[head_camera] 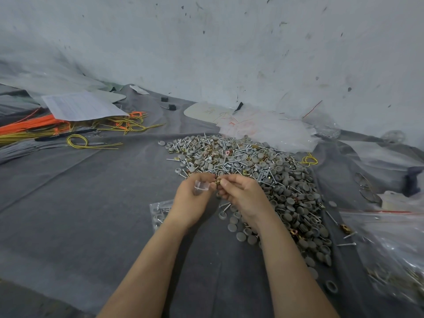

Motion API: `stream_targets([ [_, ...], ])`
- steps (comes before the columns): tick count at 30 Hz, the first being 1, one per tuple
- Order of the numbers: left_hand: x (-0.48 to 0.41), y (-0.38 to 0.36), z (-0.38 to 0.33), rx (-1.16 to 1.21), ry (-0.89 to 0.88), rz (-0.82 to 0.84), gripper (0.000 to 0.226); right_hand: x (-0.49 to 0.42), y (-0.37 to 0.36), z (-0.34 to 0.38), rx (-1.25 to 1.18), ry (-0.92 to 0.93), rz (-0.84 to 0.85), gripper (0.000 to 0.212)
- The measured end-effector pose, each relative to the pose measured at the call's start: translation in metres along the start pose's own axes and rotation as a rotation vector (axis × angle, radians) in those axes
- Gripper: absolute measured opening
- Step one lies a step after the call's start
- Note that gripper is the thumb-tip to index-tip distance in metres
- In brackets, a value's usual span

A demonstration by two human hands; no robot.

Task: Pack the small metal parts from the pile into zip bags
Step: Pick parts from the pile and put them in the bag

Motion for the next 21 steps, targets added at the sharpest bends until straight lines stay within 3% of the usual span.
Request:
stream_targets([
  [11,-0.0006,0.0011,0.0002,0.145,0.036,0.089,0.011,0.0012,-0.0035,0.002,-0.393,-0.153,-0.052,0.015],
  [16,-0.0015,0.0002,0.0012,0.039,0.025,0.043,0.004,0.0,-0.0064,-0.0005,-0.2,-0.092,-0.065,0.016],
  [21,-0.0015,0.0002,0.0,-0.069,0.015,0.002,0.013,-0.0024,-0.0085,-0.0028,0.022,-0.025,-0.05,0.022],
])
Point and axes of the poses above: each hand's wrist, its own x-axis away from the middle knuckle, its own y-axis out of the back of the hand, z = x × y, the point moved 1 cm from there along -x, towards the middle knuckle, and after that the axes turned 14 degrees about y, right-handed, at the moved point
